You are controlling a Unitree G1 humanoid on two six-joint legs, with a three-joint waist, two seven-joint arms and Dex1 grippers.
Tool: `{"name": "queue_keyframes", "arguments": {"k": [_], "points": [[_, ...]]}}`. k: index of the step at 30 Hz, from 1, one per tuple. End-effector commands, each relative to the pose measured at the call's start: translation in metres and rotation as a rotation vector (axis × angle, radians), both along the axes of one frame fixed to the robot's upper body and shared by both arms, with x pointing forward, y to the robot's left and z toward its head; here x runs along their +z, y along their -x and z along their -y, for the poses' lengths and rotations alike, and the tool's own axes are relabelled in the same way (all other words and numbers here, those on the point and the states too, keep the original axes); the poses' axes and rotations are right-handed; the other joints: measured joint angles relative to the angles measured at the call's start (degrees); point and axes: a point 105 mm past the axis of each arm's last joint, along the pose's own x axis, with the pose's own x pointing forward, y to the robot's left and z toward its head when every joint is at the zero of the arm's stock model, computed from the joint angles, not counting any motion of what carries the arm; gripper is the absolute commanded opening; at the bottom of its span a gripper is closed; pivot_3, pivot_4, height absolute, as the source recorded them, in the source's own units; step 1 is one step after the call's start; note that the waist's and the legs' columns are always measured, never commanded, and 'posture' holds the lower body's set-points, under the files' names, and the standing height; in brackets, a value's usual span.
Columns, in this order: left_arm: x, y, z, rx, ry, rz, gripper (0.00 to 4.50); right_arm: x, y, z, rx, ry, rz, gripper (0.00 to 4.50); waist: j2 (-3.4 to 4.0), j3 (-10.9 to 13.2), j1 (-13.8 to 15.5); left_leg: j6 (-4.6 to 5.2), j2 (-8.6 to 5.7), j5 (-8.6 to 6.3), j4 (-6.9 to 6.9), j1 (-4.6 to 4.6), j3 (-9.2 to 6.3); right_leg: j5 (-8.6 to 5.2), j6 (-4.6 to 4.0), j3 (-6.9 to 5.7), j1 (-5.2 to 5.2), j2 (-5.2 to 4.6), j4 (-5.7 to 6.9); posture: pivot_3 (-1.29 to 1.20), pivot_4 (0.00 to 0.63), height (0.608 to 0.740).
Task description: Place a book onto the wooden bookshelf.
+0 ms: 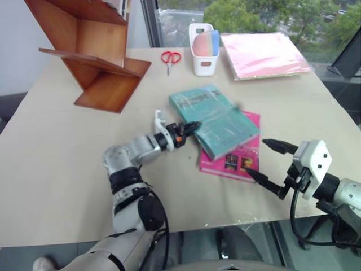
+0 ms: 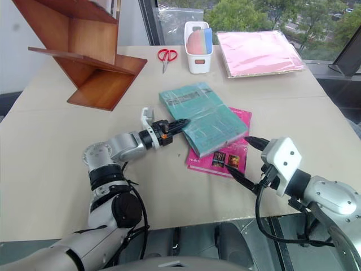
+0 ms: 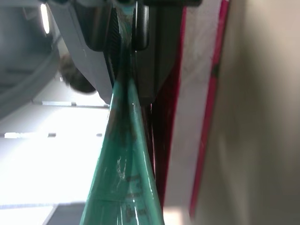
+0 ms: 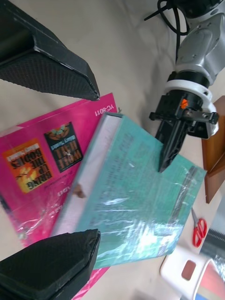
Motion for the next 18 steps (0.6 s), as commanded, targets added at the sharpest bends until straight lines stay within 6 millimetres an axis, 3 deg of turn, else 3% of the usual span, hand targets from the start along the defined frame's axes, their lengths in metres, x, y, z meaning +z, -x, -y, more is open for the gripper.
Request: {"name": "queue_keyframes", "arguments": {"k": [1,4,6,9,12,14,18], "points": [[0.023,-0.006,-0.024,0.114,0.001,0.109,0.06,0.007,-0.004,-0.005,0.038,0.000,0.050,4.50,-0.01,0.01,0.05,0.00,0.00,0.00,0.00,-0.01,-0.03,0.00,0.00,-0.03,0.01,0.00,-0.01,0.00,0.150,0.740],[0.053,-0.010,-0.040,0.171,-0.062,0.259,0.06,0.008,-0.009,-0.008,0.066,-0.004,0.060,4.50,-0.02,0.02,0.15,-0.01,-0.04,0.00,0.00,-0.05,-0.10,0.00,0.00,-0.11,0.02,-0.04,-0.03,0.00,0.150,0.740],[0.082,-0.008,-0.042,0.181,-0.234,0.466,0.06,0.009,-0.012,-0.008,0.080,-0.006,0.066,4.50,-0.07,0.07,0.15,-0.02,-0.04,0.01,0.00,-0.07,-0.14,0.00,-0.01,-0.17,0.02,-0.04,-0.04,0.00,0.150,0.740],[0.110,-0.001,-0.036,0.152,-0.462,0.762,0.06,0.010,-0.016,-0.009,0.092,-0.011,0.075,4.50,-0.10,0.11,0.23,-0.07,-0.05,0.03,-0.05,-0.08,-0.18,0.01,-0.02,-0.25,0.05,-0.06,-0.09,0.00,0.150,0.740],[0.157,0.008,-0.035,0.180,-0.900,1.366,0.06,0.012,-0.024,-0.014,0.126,-0.016,0.091,4.50,-0.08,0.12,0.31,-0.07,-0.12,0.03,-0.07,-0.02,-0.19,0.00,-0.03,-0.33,0.19,-0.14,-0.17,0.00,0.150,0.740],[0.171,0.022,-0.030,0.088,-1.137,1.714,0.06,0.013,-0.028,-0.018,0.148,-0.024,0.099,4.50,-0.07,0.13,0.33,-0.06,-0.12,0.02,-0.07,-0.01,-0.17,0.00,-0.05,-0.33,0.19,-0.15,-0.17,0.00,0.150,0.740],[0.179,0.027,-0.046,-0.154,-1.454,1.989,0.06,0.013,-0.032,-0.022,0.173,-0.030,0.106,4.50,-0.04,0.16,0.49,-0.02,-0.11,0.00,-0.13,-0.04,-0.16,-0.01,-0.07,-0.34,0.18,-0.16,-0.25,0.00,0.150,0.740]]}}
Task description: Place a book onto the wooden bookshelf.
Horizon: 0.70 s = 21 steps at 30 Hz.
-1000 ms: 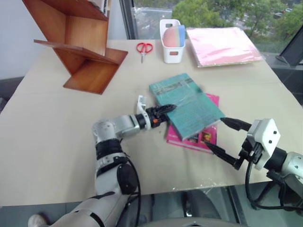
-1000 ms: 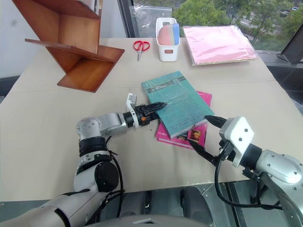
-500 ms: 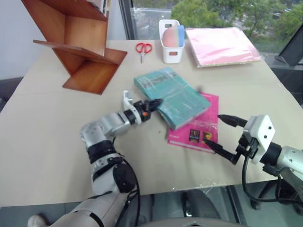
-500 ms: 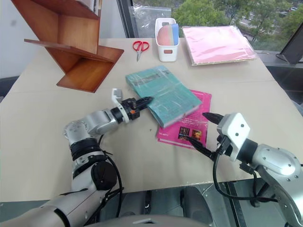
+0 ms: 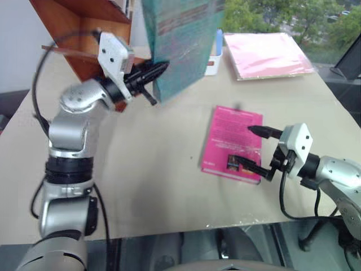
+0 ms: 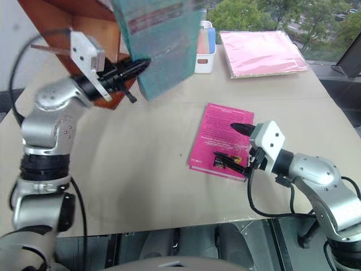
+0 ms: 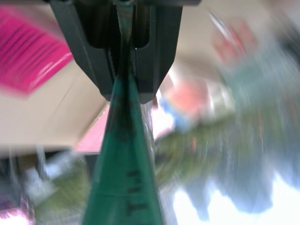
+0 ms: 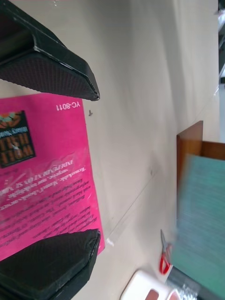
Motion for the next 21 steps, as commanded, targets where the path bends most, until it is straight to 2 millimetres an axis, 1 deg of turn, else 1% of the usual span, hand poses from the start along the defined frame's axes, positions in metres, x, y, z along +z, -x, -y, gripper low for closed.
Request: {"name": "queue_keyframes", "arguments": {"k": [1,2,4,5,6,9,11,15,17,19,20,21], "points": [[0.011,0.008,-0.018,-0.015,-0.356,0.181,0.06,0.008,0.001,-0.004,0.036,-0.008,0.050,4.50,0.05,0.03,-0.04,0.01,0.01,0.00,-0.01,-0.01,0.02,0.00,0.00,0.01,-0.01,0.01,-0.02,0.00,0.150,0.740],[0.013,0.004,-0.031,0.027,-0.461,0.181,0.06,0.009,0.000,-0.005,0.041,-0.009,0.052,4.50,0.07,0.05,-0.15,0.01,0.01,0.00,-0.01,-0.01,0.02,-0.01,0.00,0.01,-0.02,0.01,-0.01,0.00,0.150,0.740],[0.029,-0.006,-0.067,0.167,-0.632,0.167,0.06,0.009,-0.003,-0.008,0.053,-0.016,0.057,4.50,0.00,0.13,-0.33,0.02,0.03,0.00,0.00,-0.01,0.03,-0.01,0.01,0.01,-0.05,0.04,0.02,0.00,0.150,0.740],[0.034,-0.009,-0.081,0.223,-0.705,0.160,0.06,0.009,-0.004,-0.009,0.057,-0.017,0.059,4.50,0.00,0.19,-0.42,0.02,0.05,0.00,0.00,-0.05,0.03,-0.01,0.02,0.01,-0.13,0.07,0.04,0.00,0.150,0.740],[0.041,-0.010,-0.091,0.263,-0.749,0.162,0.06,0.010,-0.005,-0.010,0.060,-0.020,0.062,4.50,0.02,0.23,-0.46,0.03,0.05,0.00,0.02,-0.11,0.04,-0.01,0.02,0.04,-0.21,0.08,0.11,0.00,0.150,0.740],[0.062,-0.013,-0.108,0.340,-0.810,0.185,0.06,0.010,-0.006,-0.012,0.062,-0.026,0.069,4.50,0.01,0.27,-0.03,0.04,0.06,-0.01,0.05,-0.23,0.10,-0.06,0.09,0.06,-0.33,0.05,0.13,0.00,0.150,0.740],[0.074,-0.015,-0.114,0.387,-0.836,0.215,0.06,0.011,-0.007,-0.013,0.062,-0.035,0.072,4.50,-0.05,0.38,-0.08,0.04,0.06,0.00,0.07,-0.33,0.07,-0.06,0.10,0.00,-0.40,0.05,0.14,0.00,0.150,0.740],[0.082,-0.020,-0.127,0.458,-0.898,0.223,0.06,0.010,-0.008,-0.016,0.059,-0.043,0.074,4.50,-0.02,0.42,-0.43,0.04,0.10,0.00,0.10,-0.42,0.08,-0.05,0.11,0.04,-0.51,0.09,0.20,0.00,0.150,0.740],[0.091,-0.022,-0.118,0.438,-0.847,0.270,0.06,0.010,-0.009,-0.017,0.055,-0.043,0.076,4.50,-0.01,0.42,-0.38,0.05,0.09,0.00,0.10,-0.44,0.08,-0.06,0.12,0.03,-0.51,0.07,0.16,0.00,0.150,0.740],[0.089,-0.025,-0.110,0.404,-0.842,0.278,0.06,0.010,-0.010,-0.018,0.047,-0.046,0.080,4.50,-0.01,0.42,-0.18,0.05,0.09,0.00,0.10,-0.47,0.08,-0.08,0.14,0.01,-0.53,0.06,0.16,0.00,0.150,0.740],[0.086,-0.026,-0.110,0.399,-0.857,0.269,0.06,0.010,-0.010,-0.018,0.045,-0.047,0.082,4.50,-0.02,0.42,-0.08,0.05,0.09,0.00,0.11,-0.57,0.04,-0.08,0.14,-0.05,-0.59,0.04,0.16,0.00,0.150,0.740],[0.084,-0.026,-0.116,0.423,-0.889,0.250,0.06,0.010,-0.010,-0.019,0.043,-0.051,0.084,4.50,-0.01,0.42,-0.09,0.05,0.09,0.00,0.18,-0.81,0.00,-0.07,0.14,-0.10,-0.81,0.04,0.21,0.00,0.150,0.740]]}}
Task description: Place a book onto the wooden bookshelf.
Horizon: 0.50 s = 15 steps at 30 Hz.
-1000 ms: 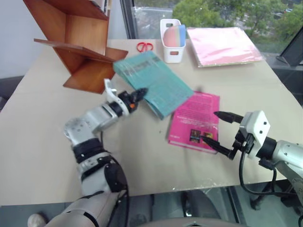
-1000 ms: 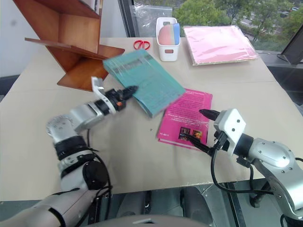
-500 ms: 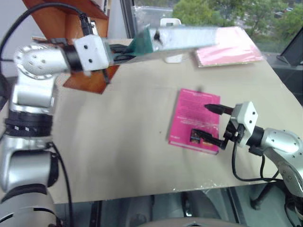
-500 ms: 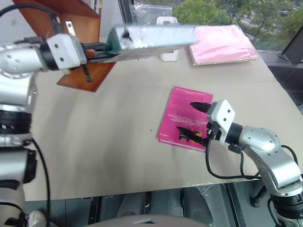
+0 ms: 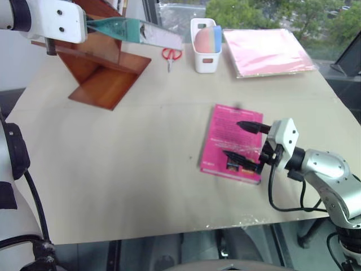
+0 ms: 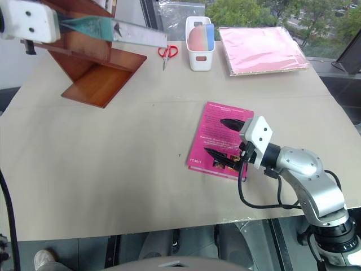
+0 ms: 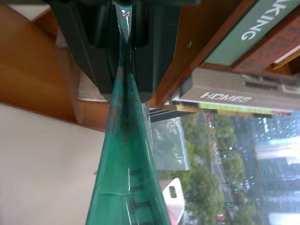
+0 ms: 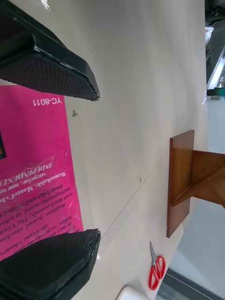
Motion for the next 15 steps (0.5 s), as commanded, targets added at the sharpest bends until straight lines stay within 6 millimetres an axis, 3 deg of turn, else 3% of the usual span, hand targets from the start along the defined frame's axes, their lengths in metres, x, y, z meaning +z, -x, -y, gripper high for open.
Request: {"name": "queue_keyframes", "arguments": {"k": [1,6,11,15], "points": [[0.013,0.005,-0.008,0.034,-0.038,0.043,0.06,0.009,0.002,-0.003,0.005,-0.014,0.053,4.50,0.01,0.01,-0.09,0.00,0.00,0.01,0.09,-0.25,-0.02,0.01,0.00,-0.01,-0.22,0.00,0.08,0.00,0.150,0.740],[0.012,0.006,-0.039,0.178,-0.057,0.038,0.06,0.016,0.001,-0.004,0.011,-0.043,0.094,4.50,0.00,0.04,-0.52,0.00,0.00,0.01,0.10,-0.41,0.00,0.02,0.01,0.02,-0.43,0.02,0.06,0.00,0.150,0.740],[-0.004,0.005,-0.071,0.318,-0.091,0.037,0.06,0.049,-0.003,-0.012,0.031,-0.129,0.201,4.50,0.02,0.06,-0.46,0.00,0.00,0.01,0.05,-0.41,0.03,0.01,0.01,0.06,-0.48,0.02,0.09,0.00,0.150,0.740],[-0.004,0.003,-0.077,0.346,-0.087,0.062,0.06,0.080,-0.007,-0.023,0.039,-0.196,0.283,4.50,-0.02,0.08,-0.33,0.00,-0.01,0.01,0.09,-0.42,0.04,0.02,0.01,0.03,-0.47,-0.02,0.13,0.00,0.150,0.740]]}}
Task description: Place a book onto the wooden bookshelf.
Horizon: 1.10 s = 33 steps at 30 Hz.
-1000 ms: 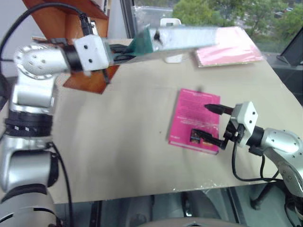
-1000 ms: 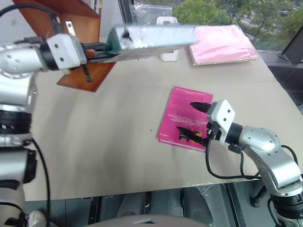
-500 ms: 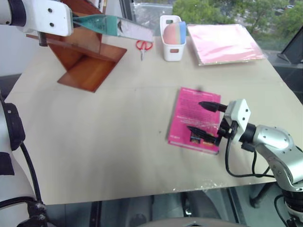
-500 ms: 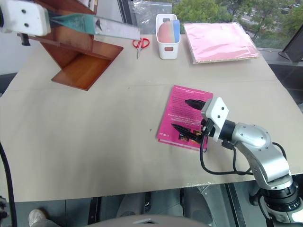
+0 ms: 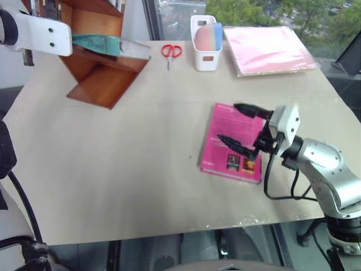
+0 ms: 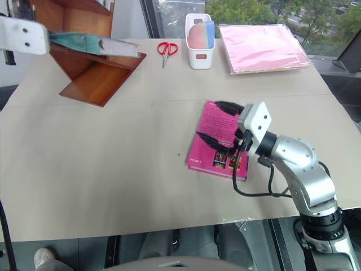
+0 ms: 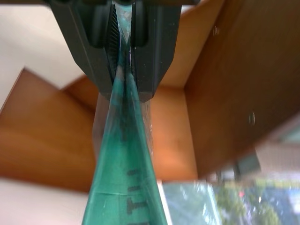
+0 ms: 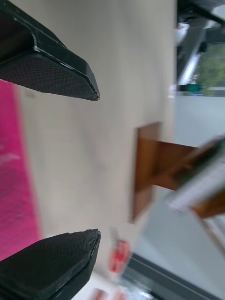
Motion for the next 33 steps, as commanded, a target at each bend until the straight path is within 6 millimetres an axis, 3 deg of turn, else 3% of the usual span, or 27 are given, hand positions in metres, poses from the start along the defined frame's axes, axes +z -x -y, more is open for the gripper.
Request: {"name": "queue_keyframes", "arguments": {"k": [1,12,13,14,19,20,21,29,32,33], "points": [[0.012,0.003,-0.008,0.030,0.008,0.066,0.06,0.033,0.000,-0.005,-0.007,-0.067,0.103,4.50,0.00,0.00,0.02,0.00,0.00,0.00,0.02,0.00,0.00,0.00,0.00,0.00,0.00,0.00,0.03,0.00,0.150,0.740],[0.003,0.001,-0.031,0.147,0.012,0.093,0.06,0.041,0.001,-0.015,0.005,-0.091,0.126,4.50,0.00,0.00,-0.23,-0.01,0.01,0.01,0.02,0.00,0.07,0.00,-0.01,0.05,-0.12,0.01,0.22,0.00,0.150,0.740],[0.004,0.001,-0.032,0.150,0.024,0.099,0.89,0.041,0.001,-0.015,0.004,-0.093,0.124,4.50,0.00,0.00,-0.31,-0.01,0.01,0.01,0.03,0.00,0.14,0.00,-0.01,0.11,-0.20,0.01,0.35,0.00,0.150,0.740],[0.005,0.002,-0.032,0.151,0.033,0.102,1.19,0.040,0.001,-0.015,0.003,-0.094,0.123,4.50,0.00,0.00,-0.35,-0.01,0.02,0.01,0.04,0.00,0.20,-0.01,-0.02,0.17,-0.27,0.02,0.46,0.00,0.150,0.740],[0.008,0.007,-0.037,0.153,0.080,0.134,3.57,0.037,-0.003,-0.016,-0.004,-0.093,0.104,4.50,0.00,0.00,-0.28,-0.02,0.03,0.02,0.17,0.00,0.34,-0.03,-0.04,0.32,-0.43,0.02,0.79,0.00,0.150,0.740],[0.008,0.009,-0.038,0.143,0.107,0.142,4.21,0.036,-0.003,-0.016,-0.004,-0.092,0.102,4.50,0.00,0.00,-0.28,-0.01,0.03,0.01,0.23,0.00,0.36,-0.02,-0.04,0.34,-0.42,0.02,0.82,0.00,0.150,0.740],[0.010,0.012,-0.039,0.128,0.139,0.156,4.44,0.036,-0.004,-0.016,-0.004,-0.091,0.100,4.50,0.00,0.00,-0.26,-0.01,0.03,0.01,0.27,0.00,0.37,-0.02,-0.04,0.35,-0.42,0.02,0.84,0.00,0.150,0.740],[0.025,0.038,-0.026,-0.115,0.444,0.229,4.44,0.034,-0.005,-0.013,0.005,-0.078,0.092,4.50,-0.02,-0.01,-0.05,-0.01,0.09,0.01,0.50,-0.05,0.36,-0.02,-0.04,0.31,-0.41,0.02,0.96,0.00,0.150,0.740],[0.026,0.049,-0.007,-0.337,0.582,0.255,4.44,0.034,-0.008,-0.010,0.008,-0.071,0.082,4.50,-0.01,-0.02,-0.09,-0.01,0.10,0.01,0.60,-0.05,0.33,-0.02,-0.04,0.27,-0.35,0.02,1.01,0.00,0.150,0.740],[0.024,0.052,-0.003,-0.396,0.612,0.265,4.21,0.034,-0.009,-0.010,0.010,-0.069,0.080,4.50,-0.01,-0.02,-0.07,-0.01,0.11,0.01,0.64,-0.01,0.34,-0.01,-0.05,0.27,-0.31,0.02,1.02,0.00,0.150,0.740]]}}
